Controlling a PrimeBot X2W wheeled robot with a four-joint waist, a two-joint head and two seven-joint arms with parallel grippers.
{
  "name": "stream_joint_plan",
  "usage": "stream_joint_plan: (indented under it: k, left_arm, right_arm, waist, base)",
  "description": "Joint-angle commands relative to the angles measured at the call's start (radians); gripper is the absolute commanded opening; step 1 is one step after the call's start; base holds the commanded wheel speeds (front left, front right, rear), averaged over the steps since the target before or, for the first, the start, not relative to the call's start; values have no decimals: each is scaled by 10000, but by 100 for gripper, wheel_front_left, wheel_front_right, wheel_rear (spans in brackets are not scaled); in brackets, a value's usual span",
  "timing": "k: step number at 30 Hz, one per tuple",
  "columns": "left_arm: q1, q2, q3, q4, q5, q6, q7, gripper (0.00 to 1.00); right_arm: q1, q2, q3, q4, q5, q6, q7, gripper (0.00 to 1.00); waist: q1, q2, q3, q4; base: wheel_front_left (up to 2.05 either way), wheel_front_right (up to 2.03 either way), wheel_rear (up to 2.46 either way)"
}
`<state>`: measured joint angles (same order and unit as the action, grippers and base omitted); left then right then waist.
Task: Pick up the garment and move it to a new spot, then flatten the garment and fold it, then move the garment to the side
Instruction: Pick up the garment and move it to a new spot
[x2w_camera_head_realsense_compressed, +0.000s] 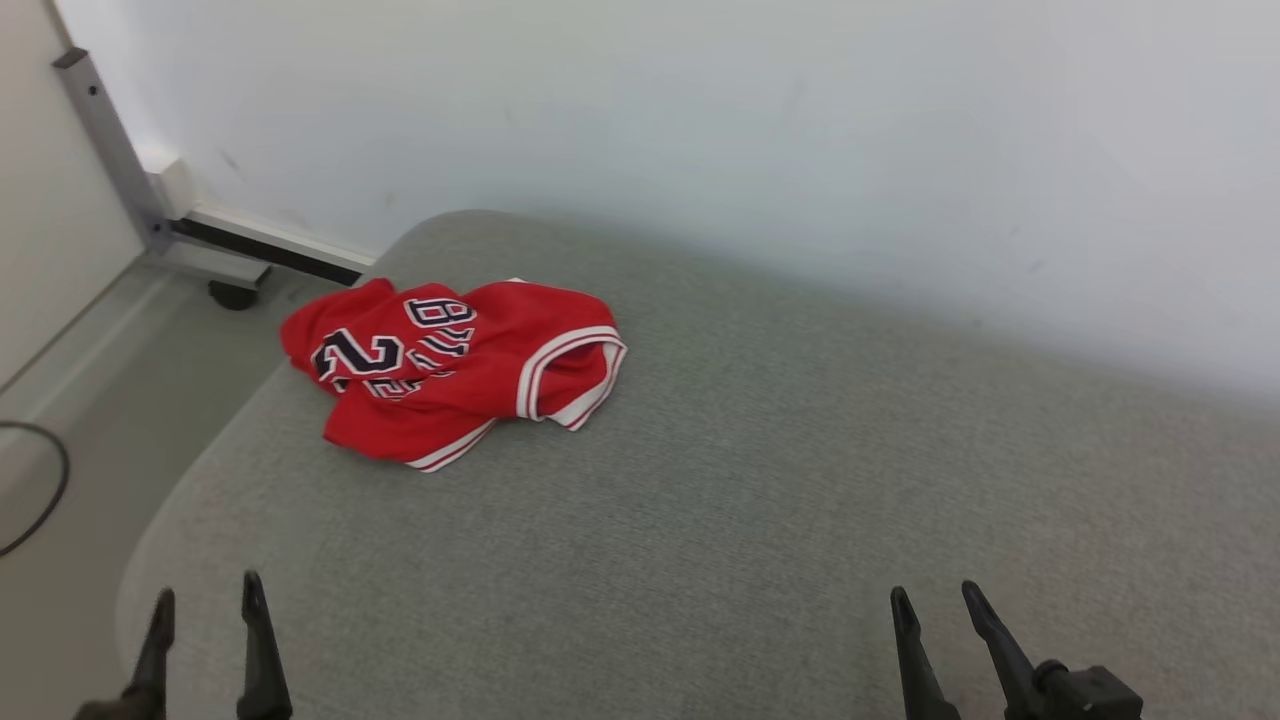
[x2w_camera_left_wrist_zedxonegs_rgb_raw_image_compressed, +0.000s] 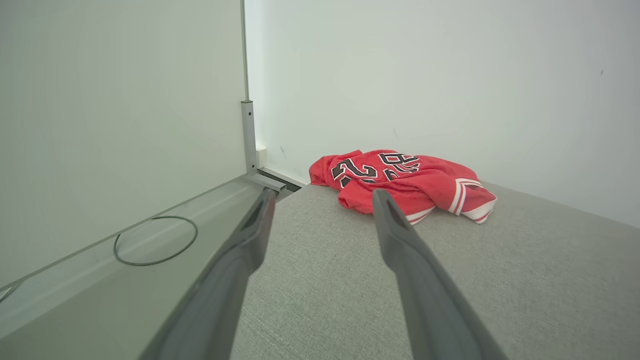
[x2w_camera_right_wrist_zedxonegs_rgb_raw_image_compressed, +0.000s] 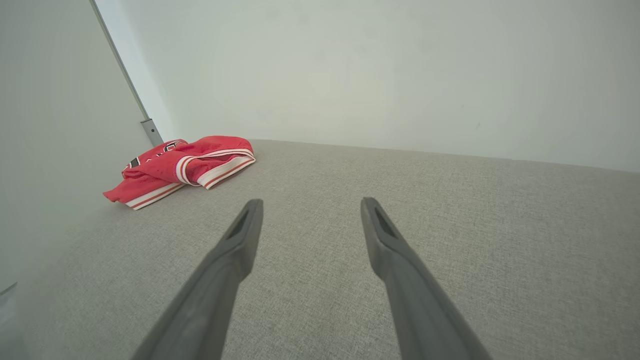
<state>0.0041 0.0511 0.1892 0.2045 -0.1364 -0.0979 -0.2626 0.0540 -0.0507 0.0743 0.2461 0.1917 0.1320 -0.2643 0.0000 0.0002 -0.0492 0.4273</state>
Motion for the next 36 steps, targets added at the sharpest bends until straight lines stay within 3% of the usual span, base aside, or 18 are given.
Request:
stream_joint_plan:
  k: [1,12,19,27,36]
  left_arm:
    - [-234,25,36,34,-81,-53,-11,100]
    - [-3337,1134,378,1071,-497,-300,-9,100]
    - [-5362,2312,501,2599,-800,-326,53,100]
    - [-6903,3452,140,4282,-1112,-323,736,100]
    - [-7606,4284,-237,6187,-2231,-316,2484,100]
  right_arm:
    - [-126,11,12,-39,-35,-21,-12,100]
    - [-1390,6,383,-421,-73,-21,-14,100]
    - [-2032,8,507,-739,123,-21,-12,100]
    - [-2492,10,558,-959,275,-21,-12,100]
    - [-2573,11,613,-1016,330,-19,-13,100]
  waist:
    - [0,-2,306,-468]
    - [0,-2,1938,-2818]
    - [0,-2,2946,-4050]
    - [0,-2,3577,-4806]
    - [0,-2,3774,-5134]
  base:
    - [0,0,0]
    - [0,0,0]
    - [0,0,0]
    - [0,0,0]
    - [0,0,0]
